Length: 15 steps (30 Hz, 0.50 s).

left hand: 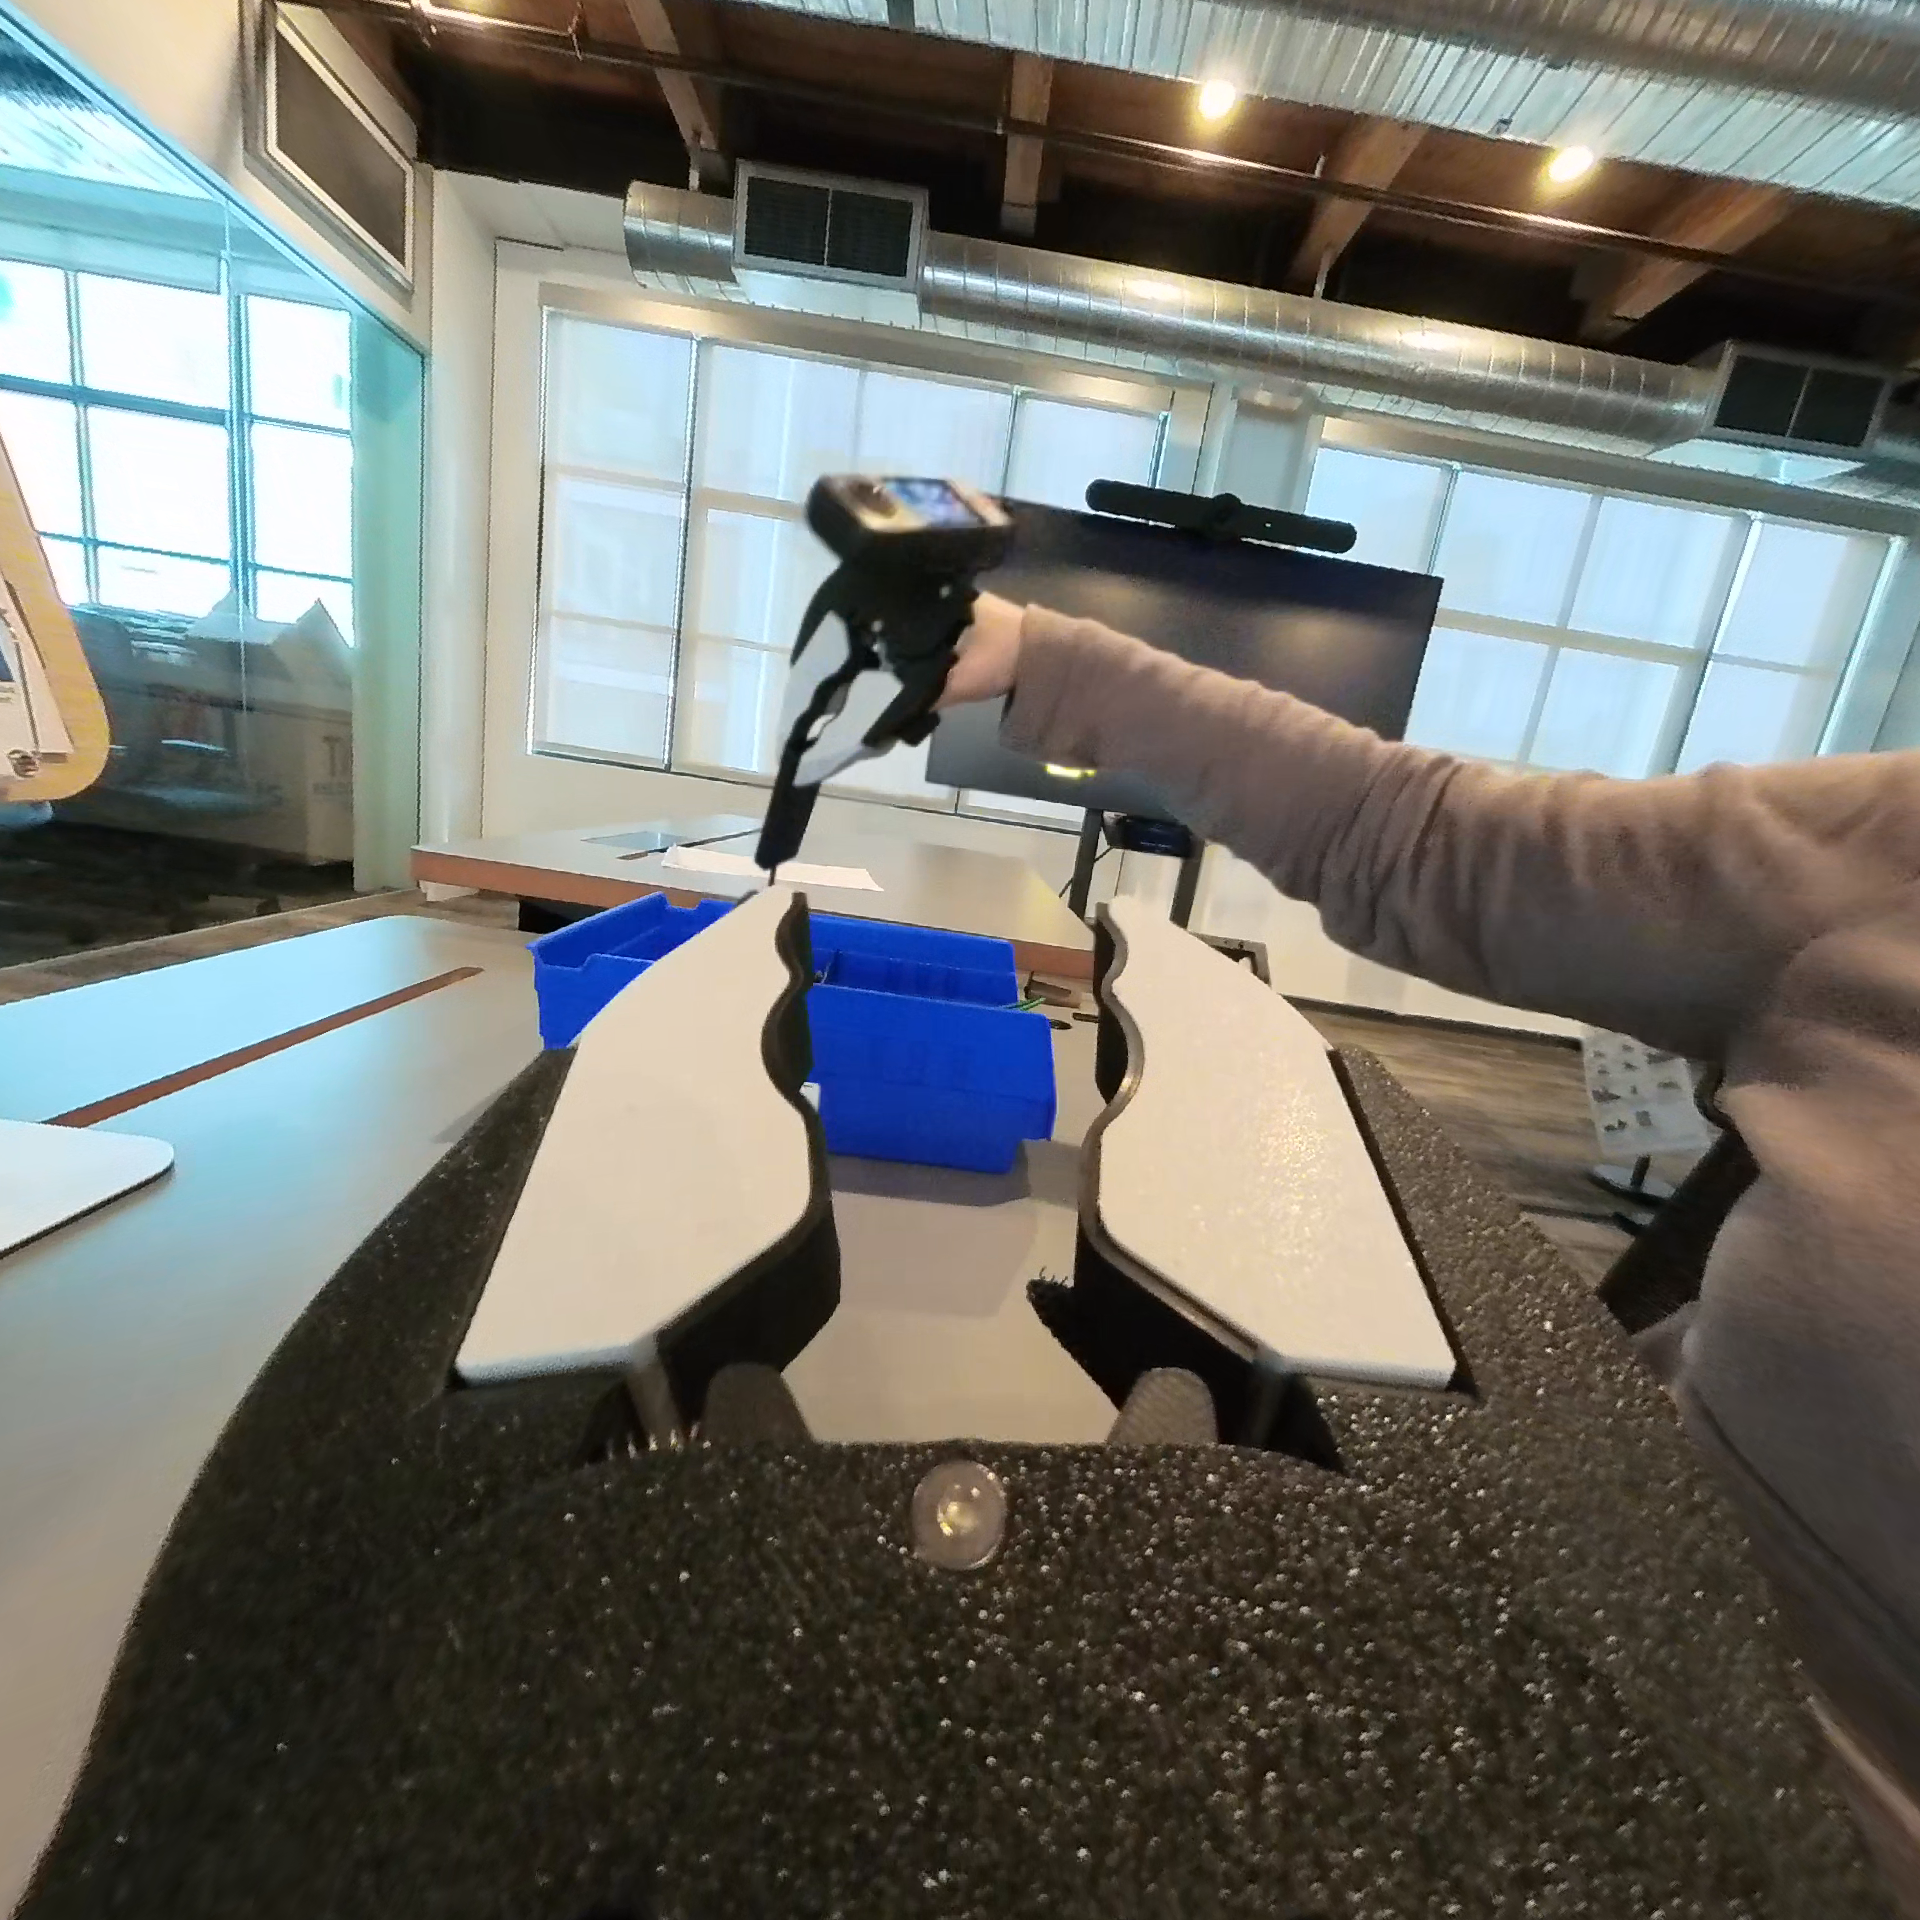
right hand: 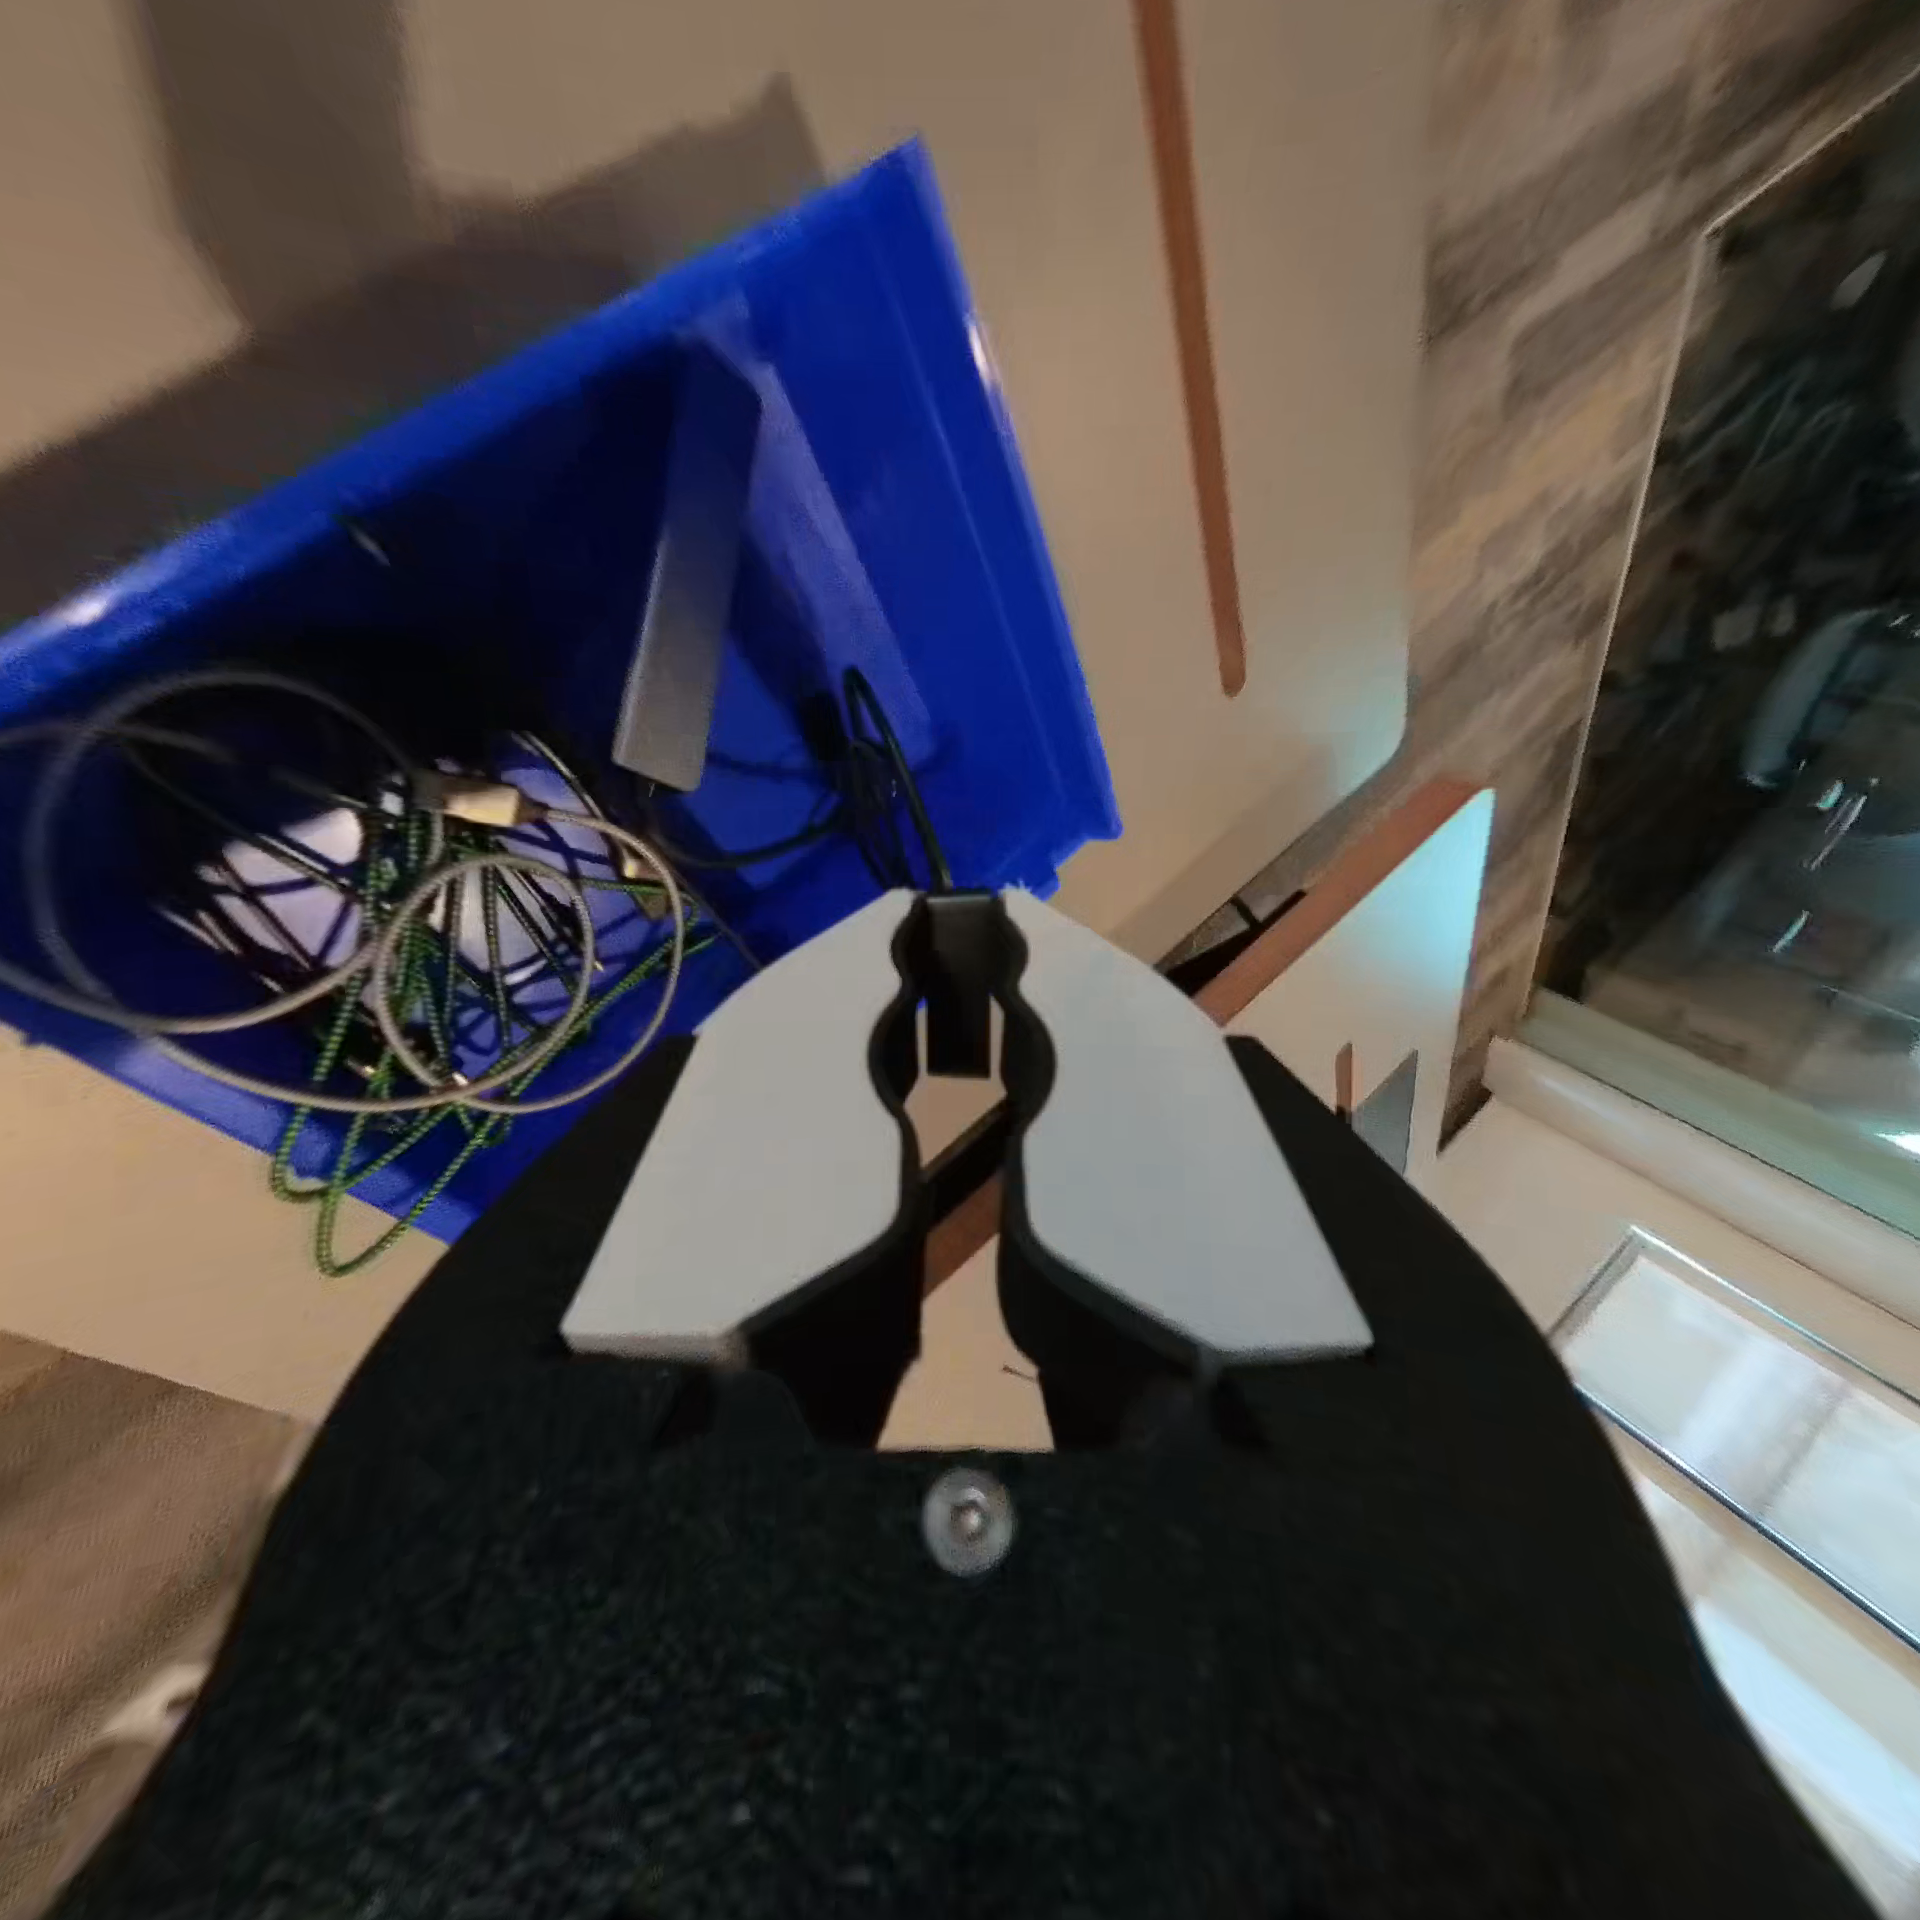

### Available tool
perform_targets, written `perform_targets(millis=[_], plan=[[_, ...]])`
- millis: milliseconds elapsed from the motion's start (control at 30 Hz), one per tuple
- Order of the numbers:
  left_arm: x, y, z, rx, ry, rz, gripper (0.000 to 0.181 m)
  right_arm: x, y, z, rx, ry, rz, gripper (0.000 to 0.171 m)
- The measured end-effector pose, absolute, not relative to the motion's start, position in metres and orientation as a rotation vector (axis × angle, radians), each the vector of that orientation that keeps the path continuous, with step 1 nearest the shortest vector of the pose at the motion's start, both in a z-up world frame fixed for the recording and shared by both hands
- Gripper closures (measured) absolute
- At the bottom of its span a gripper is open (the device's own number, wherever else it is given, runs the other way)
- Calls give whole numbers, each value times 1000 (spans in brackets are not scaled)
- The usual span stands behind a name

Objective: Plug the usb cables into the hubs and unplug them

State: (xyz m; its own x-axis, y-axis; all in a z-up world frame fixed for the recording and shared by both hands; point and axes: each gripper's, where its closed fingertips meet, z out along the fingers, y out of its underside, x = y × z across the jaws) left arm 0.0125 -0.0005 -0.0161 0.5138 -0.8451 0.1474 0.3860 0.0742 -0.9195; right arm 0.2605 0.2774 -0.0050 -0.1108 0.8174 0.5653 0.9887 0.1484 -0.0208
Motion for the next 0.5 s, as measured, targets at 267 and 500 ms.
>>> perform_targets(millis=[267,500], plan=[[16,3,-23,-1198,510,-961,130,226,302,-73,-1804,-2113,-591,161],[17,6,-27,-1212,510,-958,130,210,301,-81,-1956,-1940,-396,123]])
